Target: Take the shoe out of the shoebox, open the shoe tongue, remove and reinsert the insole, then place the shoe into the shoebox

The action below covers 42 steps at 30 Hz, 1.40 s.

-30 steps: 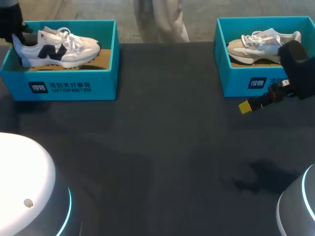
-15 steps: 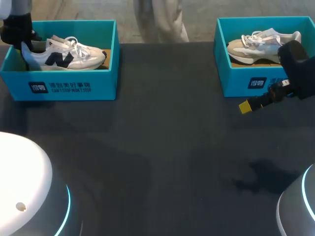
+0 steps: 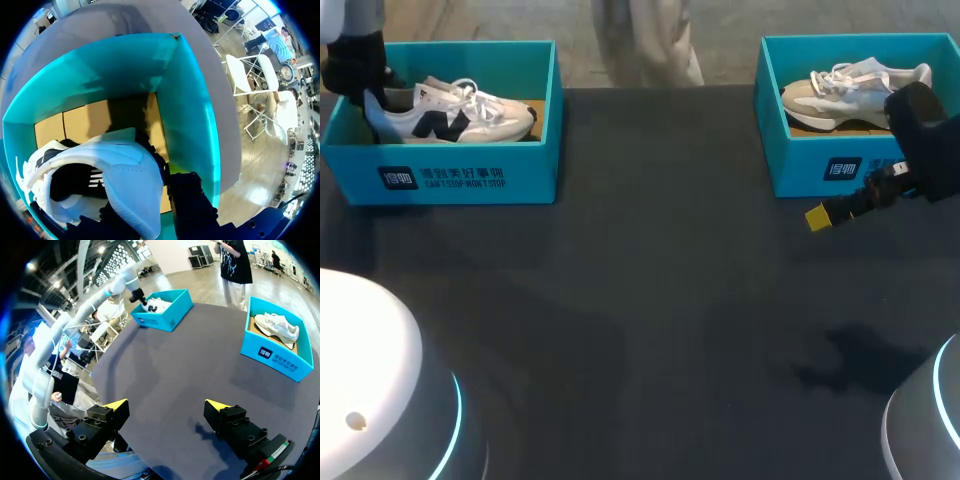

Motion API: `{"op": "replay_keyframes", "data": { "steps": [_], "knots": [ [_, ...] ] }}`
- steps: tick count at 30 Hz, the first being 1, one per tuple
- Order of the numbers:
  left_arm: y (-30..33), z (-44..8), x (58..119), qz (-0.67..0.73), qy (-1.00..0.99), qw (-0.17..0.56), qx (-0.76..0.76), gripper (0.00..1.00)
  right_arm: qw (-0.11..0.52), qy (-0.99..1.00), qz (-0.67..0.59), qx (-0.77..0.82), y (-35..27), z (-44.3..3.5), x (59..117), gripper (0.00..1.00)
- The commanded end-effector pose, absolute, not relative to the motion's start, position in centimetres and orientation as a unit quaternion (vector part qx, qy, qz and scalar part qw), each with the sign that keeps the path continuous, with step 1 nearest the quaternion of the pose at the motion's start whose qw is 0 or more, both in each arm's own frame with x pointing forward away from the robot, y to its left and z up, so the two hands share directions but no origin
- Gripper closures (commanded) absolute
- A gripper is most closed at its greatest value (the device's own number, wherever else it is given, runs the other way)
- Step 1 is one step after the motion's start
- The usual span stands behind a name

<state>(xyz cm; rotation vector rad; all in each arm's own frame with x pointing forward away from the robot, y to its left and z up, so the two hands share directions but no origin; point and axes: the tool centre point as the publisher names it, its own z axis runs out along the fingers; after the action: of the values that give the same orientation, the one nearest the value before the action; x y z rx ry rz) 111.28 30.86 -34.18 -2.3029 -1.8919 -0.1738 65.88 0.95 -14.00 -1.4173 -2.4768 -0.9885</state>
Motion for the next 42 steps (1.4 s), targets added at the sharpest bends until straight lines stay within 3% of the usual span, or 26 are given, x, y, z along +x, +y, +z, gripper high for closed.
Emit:
{"op": "replay_keyframes", "data": {
  "steps": [1,17,42],
  "knots": [
    [31.0,-33.6,111.4,-0.053,-0.63,0.073,-0.771,1.0,0.062,-0.819,-0.324,-0.47,1.1,-14.0,66.1,0.0],
    [30.8,-30.8,108.9,-0.058,-0.627,0.036,-0.776,1.0,0.062,-0.819,-0.324,-0.47,1.1,-14.0,66.1,0.0],
    [30.1,-32.3,105.4,-0.047,-0.626,0.039,-0.777,1.0,0.062,-0.819,-0.324,-0.47,1.1,-14.0,66.1,0.0]
  ]
}}
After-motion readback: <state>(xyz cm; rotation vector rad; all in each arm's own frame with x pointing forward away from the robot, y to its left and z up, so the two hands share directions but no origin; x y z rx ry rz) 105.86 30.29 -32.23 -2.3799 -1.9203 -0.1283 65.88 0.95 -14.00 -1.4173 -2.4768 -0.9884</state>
